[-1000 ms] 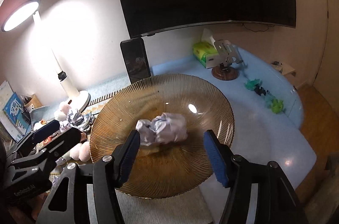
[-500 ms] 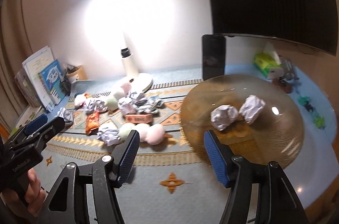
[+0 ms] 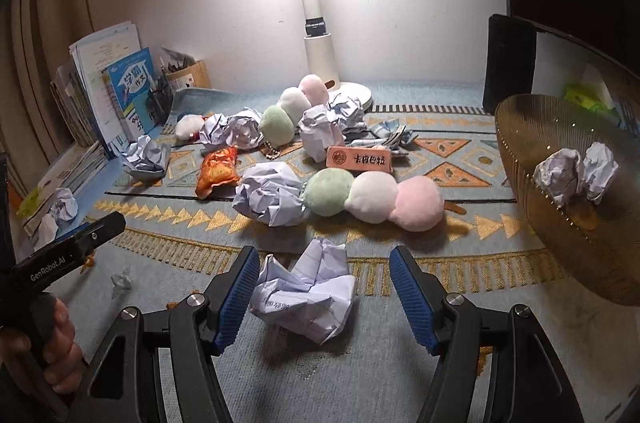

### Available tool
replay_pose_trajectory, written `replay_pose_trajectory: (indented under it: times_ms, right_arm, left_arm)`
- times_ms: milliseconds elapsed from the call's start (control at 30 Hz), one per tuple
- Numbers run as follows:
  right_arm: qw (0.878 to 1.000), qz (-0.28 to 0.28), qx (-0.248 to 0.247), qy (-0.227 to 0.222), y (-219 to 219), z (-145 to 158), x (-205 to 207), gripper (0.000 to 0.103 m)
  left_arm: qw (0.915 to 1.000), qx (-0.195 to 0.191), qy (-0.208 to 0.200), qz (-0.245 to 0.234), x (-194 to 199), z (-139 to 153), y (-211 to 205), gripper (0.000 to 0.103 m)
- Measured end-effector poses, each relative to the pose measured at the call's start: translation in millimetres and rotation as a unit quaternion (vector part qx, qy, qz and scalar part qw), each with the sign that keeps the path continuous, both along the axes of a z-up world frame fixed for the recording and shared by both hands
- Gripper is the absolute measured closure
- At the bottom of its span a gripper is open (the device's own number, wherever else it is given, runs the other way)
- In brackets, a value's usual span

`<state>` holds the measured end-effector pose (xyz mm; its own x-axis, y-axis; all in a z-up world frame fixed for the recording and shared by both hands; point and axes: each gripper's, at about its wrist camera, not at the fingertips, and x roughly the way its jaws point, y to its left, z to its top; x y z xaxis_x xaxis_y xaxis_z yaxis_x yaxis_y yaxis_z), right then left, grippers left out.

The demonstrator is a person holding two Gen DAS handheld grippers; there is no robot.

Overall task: Organize objects
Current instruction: 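Grasp a paper ball with the left tool while the right tool grasps another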

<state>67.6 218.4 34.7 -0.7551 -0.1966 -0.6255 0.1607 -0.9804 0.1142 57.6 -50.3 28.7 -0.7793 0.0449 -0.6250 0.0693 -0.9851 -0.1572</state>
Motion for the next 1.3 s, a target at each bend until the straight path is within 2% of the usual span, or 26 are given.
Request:
replay_pose_trajectory:
  times_ms: [67, 200, 267, 367, 467, 567, 700, 867, 1100, 1167, 1200, 1233, 1267, 1300]
  right_arm:
    - [1.000, -0.005, -0.001, -0.005, 1, -1, -2, 0.029]
    - [1.000, -0.006, 0.013, -0.013, -9, 1, -4, 0.029]
    - [1.000, 0.017, -0.003, -0.013, -22, 15, -4, 0.029]
    - [0.998, 0.062, -0.003, 0.011, -64, 43, -6, 0.027]
    - [0.994, 0.110, -0.011, 0.013, -118, 60, -20, 0.019]
    - [0.988, 0.153, -0.026, -0.006, -174, 56, -40, 0.019]
    - [0.984, 0.171, -0.008, -0.038, -227, 31, -81, 0.019]
    - [0.984, 0.171, 0.003, -0.057, -261, 2, -126, 0.019]
    - [0.985, 0.151, 0.018, -0.078, -275, -33, -176, 0.019]
    - [0.984, 0.153, 0.016, -0.089, -275, -45, -181, 0.019]
    - [0.983, 0.153, 0.019, -0.096, -276, -47, -184, 0.023]
    - [0.983, 0.156, 0.018, -0.091, -276, -46, -184, 0.036]
    - [0.984, 0.155, 0.021, -0.087, -277, -46, -182, 0.043]
    - [0.984, 0.155, 0.024, -0.085, -277, -45, -181, 0.044]
  left_arm:
    - [0.9998, 0.019, 0.003, 0.004, 1, 0, -5, 0.014]
    - [0.9994, 0.032, 0.008, 0.007, 3, 1, -8, 0.014]
    - [0.9991, 0.036, 0.016, 0.015, 7, 2, -11, 0.014]
    - [0.9980, 0.048, 0.027, 0.030, 18, 6, -25, 0.014]
    - [0.9950, 0.045, 0.041, 0.079, 30, 17, -59, 0.014]
    - [0.9861, 0.062, 0.035, 0.150, 36, 27, -116, 0.013]
    - [0.9717, 0.085, 0.016, 0.220, 32, 29, -191, 0.013]
    - [0.9582, 0.110, -0.004, 0.264, 6, 19, -246, 0.014]
    - [0.9684, 0.023, -0.040, 0.245, -47, 6, -250, 0.014]
    - [0.9704, 0.016, -0.051, 0.236, -56, -3, -248, 0.019]
    - [0.9717, 0.019, -0.052, 0.230, -57, -7, -247, 0.024]
    - [0.9721, 0.019, -0.056, 0.227, -59, -11, -246, 0.028]
    - [0.9724, 0.015, -0.061, 0.225, -60, -12, -245, 0.039]
    - [0.9735, 0.014, -0.054, 0.222, -60, -11, -244, 0.041]
